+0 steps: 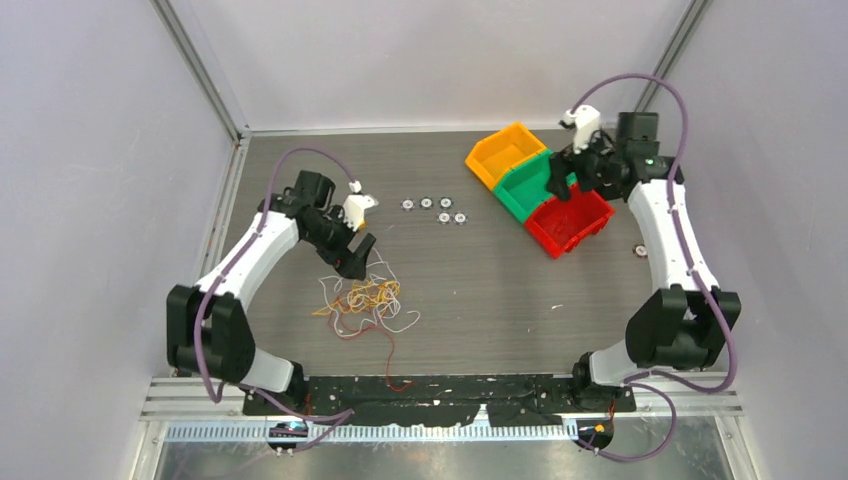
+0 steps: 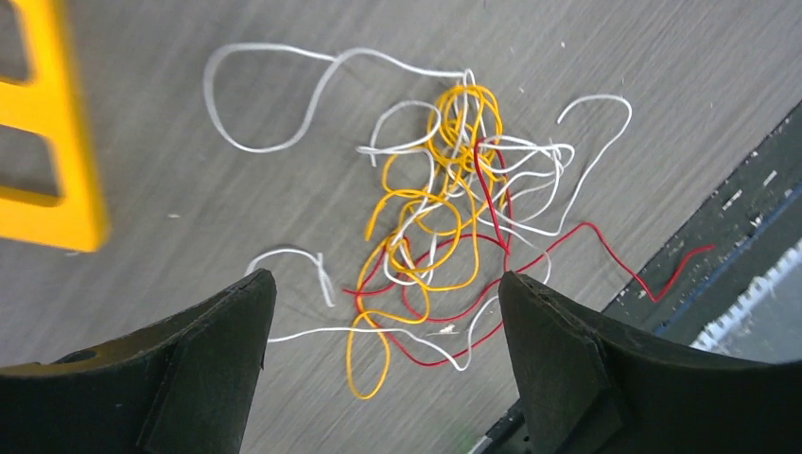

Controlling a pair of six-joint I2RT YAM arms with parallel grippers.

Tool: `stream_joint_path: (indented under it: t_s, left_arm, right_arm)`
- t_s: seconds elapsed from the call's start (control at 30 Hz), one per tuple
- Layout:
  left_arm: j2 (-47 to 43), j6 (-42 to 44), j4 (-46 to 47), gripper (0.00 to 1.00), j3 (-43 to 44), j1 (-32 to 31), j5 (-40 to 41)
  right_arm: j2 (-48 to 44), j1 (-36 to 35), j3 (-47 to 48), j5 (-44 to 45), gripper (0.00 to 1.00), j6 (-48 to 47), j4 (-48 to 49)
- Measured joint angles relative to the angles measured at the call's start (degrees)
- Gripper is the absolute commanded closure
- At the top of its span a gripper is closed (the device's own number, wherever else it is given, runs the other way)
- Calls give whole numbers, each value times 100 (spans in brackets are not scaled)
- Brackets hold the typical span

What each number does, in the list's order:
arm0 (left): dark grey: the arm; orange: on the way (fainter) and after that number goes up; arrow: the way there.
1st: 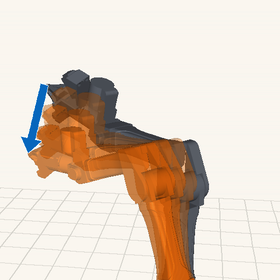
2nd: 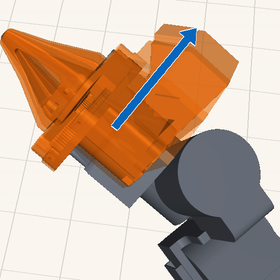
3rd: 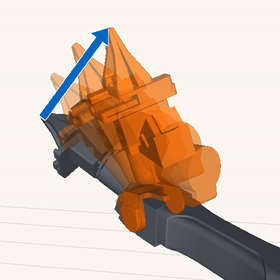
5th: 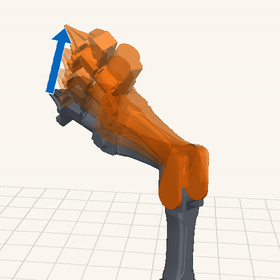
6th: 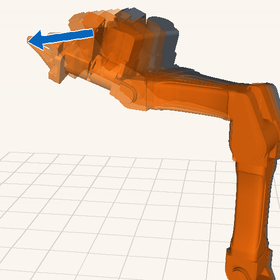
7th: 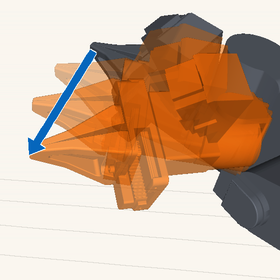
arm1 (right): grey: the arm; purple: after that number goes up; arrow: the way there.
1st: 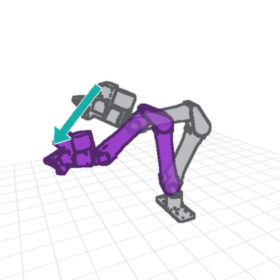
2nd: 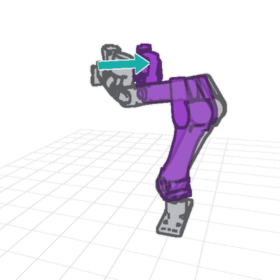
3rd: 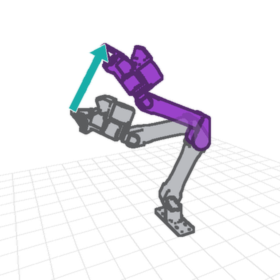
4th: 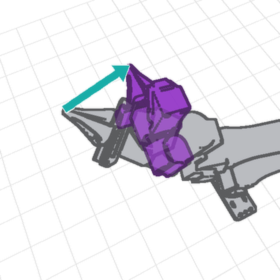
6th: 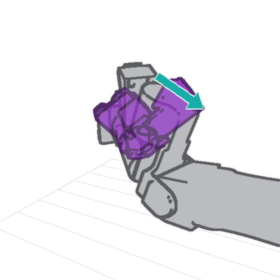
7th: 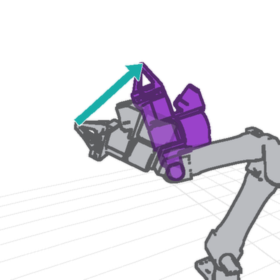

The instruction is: Untangle the cables

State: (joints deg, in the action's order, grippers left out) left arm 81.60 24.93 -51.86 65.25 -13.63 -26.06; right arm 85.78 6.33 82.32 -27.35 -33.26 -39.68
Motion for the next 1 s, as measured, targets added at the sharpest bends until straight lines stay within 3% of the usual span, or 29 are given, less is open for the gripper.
stream_joint_path:
  t_s: [0.17, 0.3, 0.6, 0.87, 0.93, 1.0]
  left_arm:
    - [608, -42, -81, 18, -219, 227, -304]
    - [769, -116, -70, 24, -219, 732, -625]
    - [645, -273, -72, 22, -588, 1615, -1027]
    - [-122, -568, -68, 20, -852, 1725, -1117]
    - [-280, -629, -74, 20, -852, 1725, -1113]
    - [-404, -654, -83, 20, -852, 1725, -1108]
  right_arm:
    - [-422, -1401, -457, -726, 11, 828, 63]
    - [-219, -2319, -1056, -1047, 13, 1626, 326]
    - [1539, -3893, -887, -1172, 19, 3016, 1611]
    - [2990, -4642, -363, -1237, 25, 4068, 2758]
    - [3250, -4741, -221, -1215, 29, 4232, 2953]
    - [3458, -4830, -85, -1169, 46, 4319, 3082]
